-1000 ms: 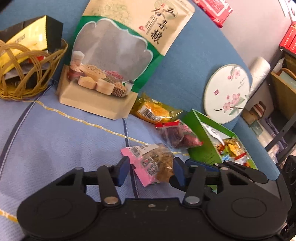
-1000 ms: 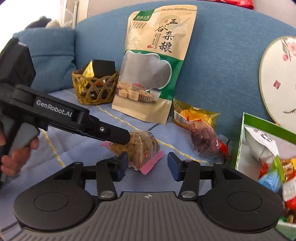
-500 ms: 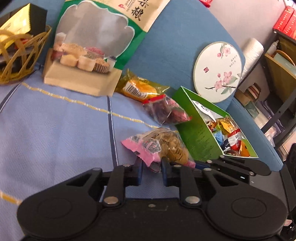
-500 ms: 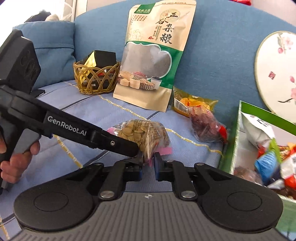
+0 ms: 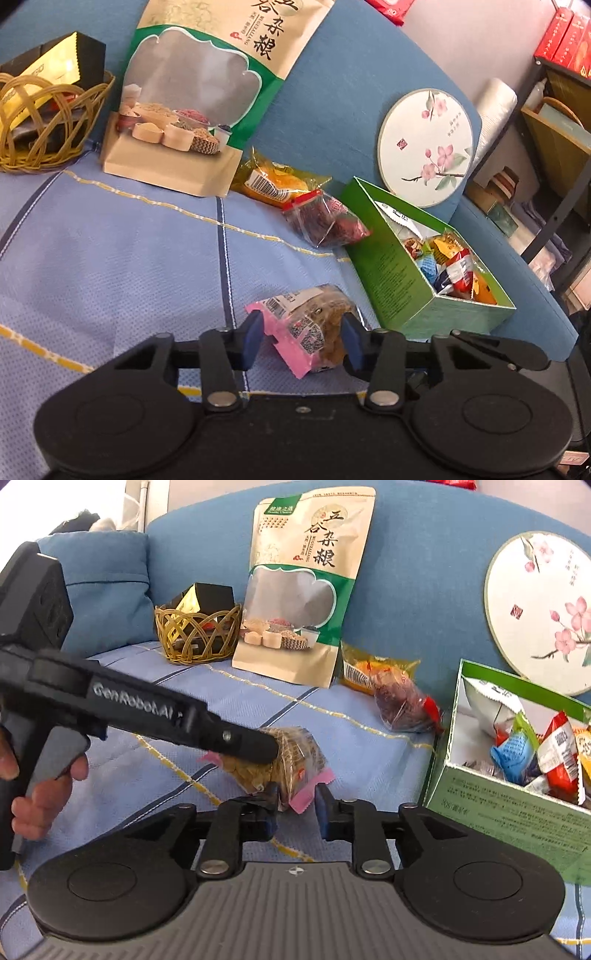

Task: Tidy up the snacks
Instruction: 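Carry the pink-labelled packet with the left tool and release it into the box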

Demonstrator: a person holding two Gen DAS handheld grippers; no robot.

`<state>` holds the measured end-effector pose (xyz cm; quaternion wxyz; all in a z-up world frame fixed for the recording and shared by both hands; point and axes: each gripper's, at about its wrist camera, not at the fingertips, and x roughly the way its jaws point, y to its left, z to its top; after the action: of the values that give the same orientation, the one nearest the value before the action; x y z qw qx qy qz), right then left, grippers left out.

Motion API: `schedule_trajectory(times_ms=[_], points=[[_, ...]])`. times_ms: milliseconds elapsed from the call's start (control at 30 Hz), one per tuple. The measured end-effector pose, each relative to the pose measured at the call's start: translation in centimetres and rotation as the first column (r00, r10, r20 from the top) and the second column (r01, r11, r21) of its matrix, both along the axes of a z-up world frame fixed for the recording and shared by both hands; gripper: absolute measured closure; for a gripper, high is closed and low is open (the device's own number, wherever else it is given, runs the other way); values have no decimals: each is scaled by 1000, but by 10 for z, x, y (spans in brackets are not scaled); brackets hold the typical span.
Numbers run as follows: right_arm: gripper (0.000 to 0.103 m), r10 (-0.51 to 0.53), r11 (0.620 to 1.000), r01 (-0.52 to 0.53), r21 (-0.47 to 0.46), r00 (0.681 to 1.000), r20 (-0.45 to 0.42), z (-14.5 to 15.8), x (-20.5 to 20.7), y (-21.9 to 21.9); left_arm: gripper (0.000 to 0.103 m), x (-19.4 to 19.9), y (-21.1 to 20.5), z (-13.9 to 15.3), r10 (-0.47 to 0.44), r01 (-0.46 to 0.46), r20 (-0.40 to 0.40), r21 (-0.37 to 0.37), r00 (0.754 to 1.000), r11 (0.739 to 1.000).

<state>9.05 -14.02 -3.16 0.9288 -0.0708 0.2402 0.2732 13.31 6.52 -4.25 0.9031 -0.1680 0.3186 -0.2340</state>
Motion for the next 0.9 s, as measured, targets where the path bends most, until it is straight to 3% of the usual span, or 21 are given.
schedule_trajectory(times_ms=[300,400,533,900], points=[[57,-17,1000,17,1,1000,-13,0,11,3,23,8,1,-7,-12,11,-30,-26,999,1000],[55,-17,1000,17,-20,1000,-10,-1,15,8,31,13,0,-9,-9,8,-35,-34,999,999],[81,-40,999,40,-19,999,0,0,14,8,44,12,-4,-5,-11,11,-12,-22,1000,1000],[83,-84,996,86,1,978,191,42,-12,-14,46,-7,-25,48,-42,46,147,-25,988,999]])
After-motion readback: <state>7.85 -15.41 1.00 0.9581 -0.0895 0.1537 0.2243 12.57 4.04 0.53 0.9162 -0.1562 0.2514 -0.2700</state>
